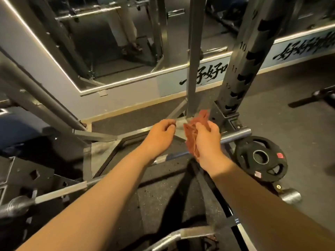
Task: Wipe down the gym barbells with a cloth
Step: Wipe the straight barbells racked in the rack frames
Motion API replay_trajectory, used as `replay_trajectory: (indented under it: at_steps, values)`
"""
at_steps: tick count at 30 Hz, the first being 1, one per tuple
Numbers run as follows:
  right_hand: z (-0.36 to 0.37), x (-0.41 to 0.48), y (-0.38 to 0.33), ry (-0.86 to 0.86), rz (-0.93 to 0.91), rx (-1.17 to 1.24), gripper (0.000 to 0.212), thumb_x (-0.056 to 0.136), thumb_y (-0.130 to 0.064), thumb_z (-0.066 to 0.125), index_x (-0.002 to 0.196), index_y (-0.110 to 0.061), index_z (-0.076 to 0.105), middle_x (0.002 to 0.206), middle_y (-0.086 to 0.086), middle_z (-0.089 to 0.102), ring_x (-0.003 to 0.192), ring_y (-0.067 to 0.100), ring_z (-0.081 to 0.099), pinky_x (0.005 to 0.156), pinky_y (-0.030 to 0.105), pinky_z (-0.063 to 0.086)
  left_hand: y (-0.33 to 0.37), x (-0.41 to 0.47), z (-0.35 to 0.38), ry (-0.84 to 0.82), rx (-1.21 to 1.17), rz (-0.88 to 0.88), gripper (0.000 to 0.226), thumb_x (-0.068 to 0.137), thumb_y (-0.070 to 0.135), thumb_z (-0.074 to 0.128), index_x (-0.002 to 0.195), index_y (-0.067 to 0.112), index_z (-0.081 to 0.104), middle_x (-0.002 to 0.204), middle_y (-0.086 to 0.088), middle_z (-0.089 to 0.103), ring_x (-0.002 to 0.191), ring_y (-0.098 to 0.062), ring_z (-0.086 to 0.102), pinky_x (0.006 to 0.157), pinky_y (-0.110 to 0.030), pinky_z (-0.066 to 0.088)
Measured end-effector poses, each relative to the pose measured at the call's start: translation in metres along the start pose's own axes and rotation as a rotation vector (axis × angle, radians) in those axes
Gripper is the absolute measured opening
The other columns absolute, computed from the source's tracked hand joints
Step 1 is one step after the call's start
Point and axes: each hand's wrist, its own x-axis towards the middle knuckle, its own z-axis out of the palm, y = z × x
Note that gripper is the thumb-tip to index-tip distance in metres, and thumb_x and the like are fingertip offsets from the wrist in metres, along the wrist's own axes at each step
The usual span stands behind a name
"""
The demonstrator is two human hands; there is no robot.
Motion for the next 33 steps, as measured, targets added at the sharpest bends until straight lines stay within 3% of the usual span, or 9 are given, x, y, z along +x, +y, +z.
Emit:
replay_trajectory:
  at_steps: [6,9,12,17,22,24,27,30,33]
  values:
    - [-0.009,0.018,0.133,0.240,0.217,0.146,0.036,0.105,-0.040,0.044,0.136,-0.023,0.051,0.120,0.017,0.066,0.091,0.025,0.063,0.065,0.034,0.053,-0.103,0.008,0.022,-0.110,0.155,-0.057,0.036,0.108,0.016,0.042,0.141,0.017,0.057,0.139,0.002,0.060,0.122,-0.005,0.051,0.099,-0.013,0.031]
    - [-0.007,0.032,0.169,0.360,0.203,-0.061,0.049,0.098,-0.053,0.046,0.135,-0.022,0.048,0.127,0.012,0.054,0.105,0.031,0.060,0.097,0.050,0.053,-0.144,0.016,0.042,-0.159,0.251,-0.041,0.037,0.108,0.017,0.042,0.143,0.014,0.054,0.144,-0.004,0.057,0.130,-0.013,0.050,0.100,-0.011,0.027]
    - [-0.003,0.066,0.184,0.475,0.158,-0.237,0.060,0.107,-0.034,0.046,0.161,-0.018,0.025,0.155,0.022,0.028,0.131,0.038,0.044,0.106,0.042,0.039,-0.177,0.033,0.057,-0.166,0.320,0.002,0.038,0.108,0.020,0.044,0.144,0.013,0.053,0.142,-0.005,0.056,0.125,-0.010,0.050,0.100,-0.012,0.028]
    - [0.047,0.083,0.216,0.496,0.009,-0.254,0.066,0.106,-0.042,0.039,0.163,-0.030,0.006,0.161,0.012,0.015,0.137,0.033,0.041,0.112,0.048,0.042,-0.212,0.057,0.074,-0.144,0.459,0.090,0.039,0.108,0.026,0.044,0.144,0.017,0.055,0.140,-0.002,0.060,0.127,-0.017,0.055,0.103,-0.021,0.035]
    - [0.048,0.053,0.236,0.254,-0.264,-0.405,0.067,0.109,-0.026,0.040,0.147,-0.062,-0.002,0.155,-0.008,0.017,0.133,0.017,0.041,0.118,0.044,0.035,-0.218,0.055,0.070,-0.106,0.498,0.149,0.038,0.108,0.028,0.044,0.143,0.023,0.057,0.138,0.004,0.063,0.126,-0.014,0.055,0.099,-0.023,0.038]
    - [0.031,0.079,0.221,0.383,-0.400,-0.323,0.061,0.106,-0.017,0.042,0.159,-0.040,0.020,0.163,0.007,0.023,0.144,0.029,0.038,0.121,0.047,0.027,-0.215,0.058,0.072,-0.085,0.496,0.105,0.037,0.108,0.029,0.043,0.142,0.025,0.058,0.137,0.004,0.063,0.124,-0.016,0.057,0.094,-0.023,0.038]
    - [0.017,0.124,0.201,0.717,-0.148,-0.127,0.035,0.107,-0.031,0.049,0.142,-0.030,0.045,0.138,-0.008,0.055,0.117,0.009,0.061,0.103,0.030,0.049,-0.214,0.061,0.078,-0.071,0.520,0.056,0.037,0.108,0.031,0.041,0.140,0.028,0.059,0.135,0.004,0.064,0.121,-0.018,0.058,0.088,-0.023,0.036]
    - [0.041,0.091,0.196,0.512,-0.238,-0.258,0.059,0.103,-0.016,0.053,0.158,-0.014,0.030,0.152,-0.004,0.038,0.117,-0.002,0.054,0.111,0.027,0.042,-0.217,0.065,0.078,-0.066,0.527,0.047,0.036,0.108,0.031,0.040,0.137,0.029,0.061,0.135,0.003,0.064,0.122,-0.018,0.059,0.087,-0.025,0.038]
    - [0.057,0.065,0.234,0.306,-0.462,-0.363,0.069,0.093,0.000,0.059,0.155,-0.005,0.030,0.157,0.009,0.027,0.142,0.027,0.036,0.117,0.060,0.031,-0.219,0.068,0.075,-0.067,0.545,0.046,0.036,0.108,0.035,0.038,0.136,0.031,0.061,0.134,0.006,0.064,0.121,-0.016,0.059,0.085,-0.027,0.040]
